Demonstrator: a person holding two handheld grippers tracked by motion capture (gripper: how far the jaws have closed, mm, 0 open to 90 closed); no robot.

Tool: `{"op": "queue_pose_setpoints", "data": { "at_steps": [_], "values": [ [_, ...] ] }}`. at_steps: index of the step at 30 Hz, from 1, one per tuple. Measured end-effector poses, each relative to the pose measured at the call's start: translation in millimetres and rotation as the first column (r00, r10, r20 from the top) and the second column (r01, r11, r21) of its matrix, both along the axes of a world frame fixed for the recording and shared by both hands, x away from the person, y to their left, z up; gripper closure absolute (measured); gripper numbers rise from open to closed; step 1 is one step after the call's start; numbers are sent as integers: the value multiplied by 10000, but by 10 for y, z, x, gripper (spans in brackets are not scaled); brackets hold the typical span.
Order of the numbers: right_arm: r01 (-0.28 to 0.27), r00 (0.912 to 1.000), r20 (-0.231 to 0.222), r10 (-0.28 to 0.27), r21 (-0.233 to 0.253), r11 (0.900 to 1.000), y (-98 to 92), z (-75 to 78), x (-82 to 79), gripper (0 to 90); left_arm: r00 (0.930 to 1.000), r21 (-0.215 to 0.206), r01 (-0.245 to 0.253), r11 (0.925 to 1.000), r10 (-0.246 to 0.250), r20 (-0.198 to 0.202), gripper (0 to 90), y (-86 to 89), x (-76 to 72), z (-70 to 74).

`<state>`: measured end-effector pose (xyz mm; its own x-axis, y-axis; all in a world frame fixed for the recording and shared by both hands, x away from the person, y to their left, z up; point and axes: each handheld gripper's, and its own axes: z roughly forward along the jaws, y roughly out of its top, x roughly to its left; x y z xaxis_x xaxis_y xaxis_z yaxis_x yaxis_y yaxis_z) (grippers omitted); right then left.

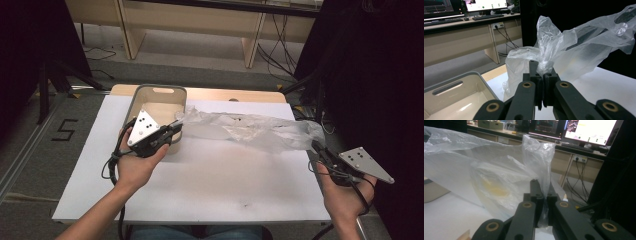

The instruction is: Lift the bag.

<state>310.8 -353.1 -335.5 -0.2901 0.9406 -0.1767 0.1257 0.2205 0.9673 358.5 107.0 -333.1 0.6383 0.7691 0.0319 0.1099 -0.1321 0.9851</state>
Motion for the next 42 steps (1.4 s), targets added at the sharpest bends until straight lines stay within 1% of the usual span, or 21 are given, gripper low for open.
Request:
{"op": "queue_pose_setpoints", "data": {
  "at_steps": [8,15,24,36,42],
  "values": [
    [30,10000,89,-31,38,10000,-4,33,-2,899,9999,-48,10,10000,-9,128,885,6,-2,49],
    [40,9996,279,-42,77,10000,-11,86,4,899,9996,-130,57,9999,-53,276,885,-1,-16,102],
    [64,9990,447,-71,161,9998,-9,136,11,899,9992,-298,35,9996,-23,411,885,7,-24,162],
    [29,9977,672,-43,211,9998,18,219,33,899,9980,-435,-16,9991,43,625,885,20,-15,258],
    [22,9971,756,-37,203,9998,31,259,60,899,9970,-434,-46,9990,79,766,885,22,6,320]
  ]
}}
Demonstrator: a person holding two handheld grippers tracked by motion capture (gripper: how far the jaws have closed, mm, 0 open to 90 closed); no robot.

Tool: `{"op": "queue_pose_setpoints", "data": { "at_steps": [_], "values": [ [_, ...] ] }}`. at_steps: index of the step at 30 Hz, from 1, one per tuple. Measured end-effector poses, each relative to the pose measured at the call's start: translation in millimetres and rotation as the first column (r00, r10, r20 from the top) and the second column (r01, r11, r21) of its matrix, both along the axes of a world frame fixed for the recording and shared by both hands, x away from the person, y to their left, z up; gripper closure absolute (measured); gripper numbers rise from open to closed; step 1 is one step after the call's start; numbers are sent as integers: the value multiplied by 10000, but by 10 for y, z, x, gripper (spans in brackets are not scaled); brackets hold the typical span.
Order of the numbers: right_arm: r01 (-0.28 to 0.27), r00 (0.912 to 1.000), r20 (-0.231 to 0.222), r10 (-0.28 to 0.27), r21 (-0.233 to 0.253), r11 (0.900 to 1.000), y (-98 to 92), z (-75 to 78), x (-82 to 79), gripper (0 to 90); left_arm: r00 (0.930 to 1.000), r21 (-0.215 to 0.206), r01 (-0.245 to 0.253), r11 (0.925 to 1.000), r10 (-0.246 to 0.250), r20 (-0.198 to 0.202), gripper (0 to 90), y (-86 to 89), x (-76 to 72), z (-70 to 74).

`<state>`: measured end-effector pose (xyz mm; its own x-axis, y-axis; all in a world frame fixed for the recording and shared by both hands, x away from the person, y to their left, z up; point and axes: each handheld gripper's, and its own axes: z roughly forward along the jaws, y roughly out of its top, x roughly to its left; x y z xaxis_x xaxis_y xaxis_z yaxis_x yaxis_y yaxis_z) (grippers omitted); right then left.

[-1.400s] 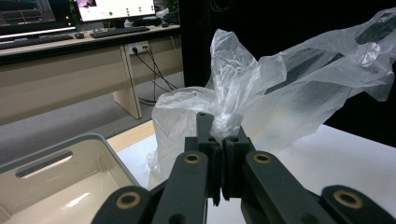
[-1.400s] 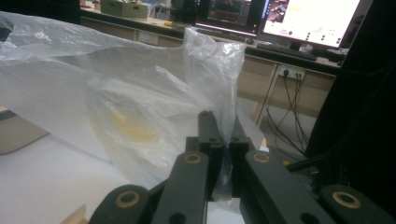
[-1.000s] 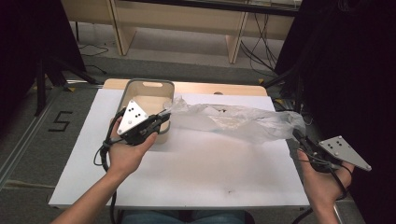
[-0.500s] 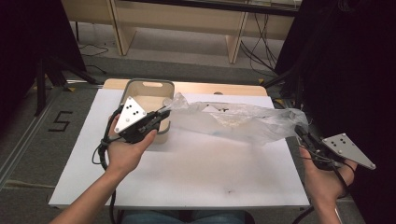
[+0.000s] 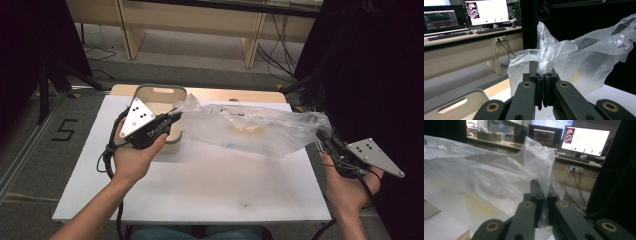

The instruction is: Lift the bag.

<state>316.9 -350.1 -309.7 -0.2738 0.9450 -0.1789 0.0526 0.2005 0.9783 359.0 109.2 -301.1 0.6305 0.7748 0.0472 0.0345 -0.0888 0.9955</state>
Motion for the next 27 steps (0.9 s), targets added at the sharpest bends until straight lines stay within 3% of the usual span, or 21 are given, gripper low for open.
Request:
{"op": "queue_pose_setpoints", "data": {
  "at_steps": [12,27],
  "values": [
    [31,10000,77,-31,44,10000,32,37,101,899,9997,-147,-262,9995,262,16,885,-5,143,45],
    [71,9995,320,-74,107,9999,47,145,185,899,9991,-351,-338,9988,346,229,884,-7,193,189]
  ]
}}
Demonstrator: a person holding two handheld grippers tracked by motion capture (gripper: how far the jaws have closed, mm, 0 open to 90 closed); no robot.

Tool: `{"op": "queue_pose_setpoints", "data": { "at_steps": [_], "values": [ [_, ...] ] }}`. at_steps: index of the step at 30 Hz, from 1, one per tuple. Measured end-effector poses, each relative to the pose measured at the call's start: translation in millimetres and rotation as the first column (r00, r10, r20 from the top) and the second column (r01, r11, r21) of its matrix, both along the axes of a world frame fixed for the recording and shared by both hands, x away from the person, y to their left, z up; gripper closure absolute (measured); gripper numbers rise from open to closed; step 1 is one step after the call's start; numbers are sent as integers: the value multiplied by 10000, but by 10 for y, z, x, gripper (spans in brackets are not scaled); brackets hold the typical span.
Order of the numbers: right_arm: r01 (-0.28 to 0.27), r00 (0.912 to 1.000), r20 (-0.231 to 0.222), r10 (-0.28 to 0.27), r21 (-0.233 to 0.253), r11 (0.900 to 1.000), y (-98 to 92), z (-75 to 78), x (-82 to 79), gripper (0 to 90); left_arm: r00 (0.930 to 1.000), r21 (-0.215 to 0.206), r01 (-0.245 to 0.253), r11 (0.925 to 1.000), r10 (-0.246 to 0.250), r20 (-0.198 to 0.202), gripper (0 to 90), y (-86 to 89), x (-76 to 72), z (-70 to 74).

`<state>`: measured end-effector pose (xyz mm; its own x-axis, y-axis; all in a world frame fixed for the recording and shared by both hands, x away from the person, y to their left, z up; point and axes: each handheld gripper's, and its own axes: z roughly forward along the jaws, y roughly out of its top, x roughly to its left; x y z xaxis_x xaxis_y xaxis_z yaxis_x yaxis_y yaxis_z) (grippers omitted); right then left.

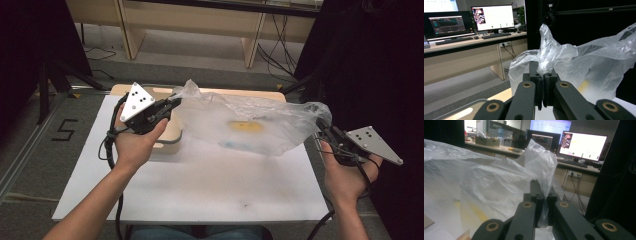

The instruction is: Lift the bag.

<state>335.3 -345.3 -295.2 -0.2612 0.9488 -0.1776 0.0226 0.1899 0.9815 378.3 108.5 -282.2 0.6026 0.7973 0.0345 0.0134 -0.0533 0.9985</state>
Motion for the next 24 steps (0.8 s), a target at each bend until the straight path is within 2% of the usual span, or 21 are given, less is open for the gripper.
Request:
{"op": "queue_pose_setpoints", "data": {
  "at_steps": [15,24],
  "values": [
    [57,9995,319,-58,48,10000,2,105,-4,899,9998,-54,-11,10000,12,191,884,-12,5,78],
    [71,9999,139,-73,81,9999,17,46,83,899,9995,9,-266,9996,266,-176,884,-25,170,-28]
  ]
}}
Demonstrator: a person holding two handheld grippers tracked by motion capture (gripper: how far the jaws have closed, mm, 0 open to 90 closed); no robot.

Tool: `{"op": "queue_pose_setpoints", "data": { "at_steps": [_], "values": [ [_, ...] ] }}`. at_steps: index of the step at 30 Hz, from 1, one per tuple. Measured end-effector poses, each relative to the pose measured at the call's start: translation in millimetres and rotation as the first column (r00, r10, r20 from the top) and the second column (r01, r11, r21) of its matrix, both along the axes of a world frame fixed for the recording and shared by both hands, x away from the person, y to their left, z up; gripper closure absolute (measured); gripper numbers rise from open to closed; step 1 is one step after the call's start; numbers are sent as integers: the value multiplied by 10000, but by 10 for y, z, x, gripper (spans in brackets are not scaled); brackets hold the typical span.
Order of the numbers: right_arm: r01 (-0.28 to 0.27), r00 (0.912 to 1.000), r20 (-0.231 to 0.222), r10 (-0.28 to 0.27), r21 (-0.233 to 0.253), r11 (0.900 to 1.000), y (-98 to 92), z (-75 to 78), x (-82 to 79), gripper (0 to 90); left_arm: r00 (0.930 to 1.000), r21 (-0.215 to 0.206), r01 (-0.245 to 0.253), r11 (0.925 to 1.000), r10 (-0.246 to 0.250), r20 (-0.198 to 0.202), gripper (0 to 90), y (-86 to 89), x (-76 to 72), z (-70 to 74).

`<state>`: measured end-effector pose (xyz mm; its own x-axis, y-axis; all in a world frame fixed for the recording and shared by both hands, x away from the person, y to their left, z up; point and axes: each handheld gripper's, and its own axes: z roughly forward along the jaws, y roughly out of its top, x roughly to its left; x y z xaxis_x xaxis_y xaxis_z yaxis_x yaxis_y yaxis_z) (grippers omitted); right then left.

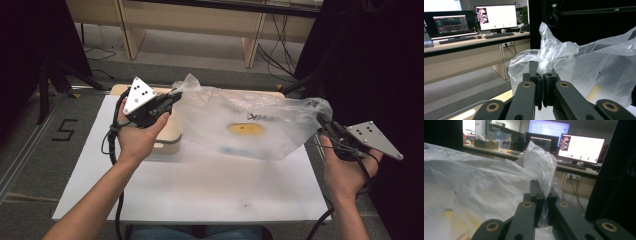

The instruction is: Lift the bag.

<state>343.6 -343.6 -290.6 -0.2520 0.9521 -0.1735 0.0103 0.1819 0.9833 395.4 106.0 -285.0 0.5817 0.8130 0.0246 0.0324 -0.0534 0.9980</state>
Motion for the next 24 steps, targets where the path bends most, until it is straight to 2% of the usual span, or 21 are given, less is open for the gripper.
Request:
{"op": "queue_pose_setpoints", "data": {
  "at_steps": [14,17,24],
  "values": [
    [-22,9968,-796,30,93,10000,109,-288,252,898,9984,535,-252,9982,278,-494,883,-205,219,-261],
    [-46,9951,-985,49,37,10000,135,-367,291,899,9978,866,-223,9960,276,-598,883,-257,254,-339],
    [-99,9875,-1573,99,5,10000,173,-579,367,898,9907,1154,-252,9930,403,-1301,883,-337,394,-578]
  ]
}}
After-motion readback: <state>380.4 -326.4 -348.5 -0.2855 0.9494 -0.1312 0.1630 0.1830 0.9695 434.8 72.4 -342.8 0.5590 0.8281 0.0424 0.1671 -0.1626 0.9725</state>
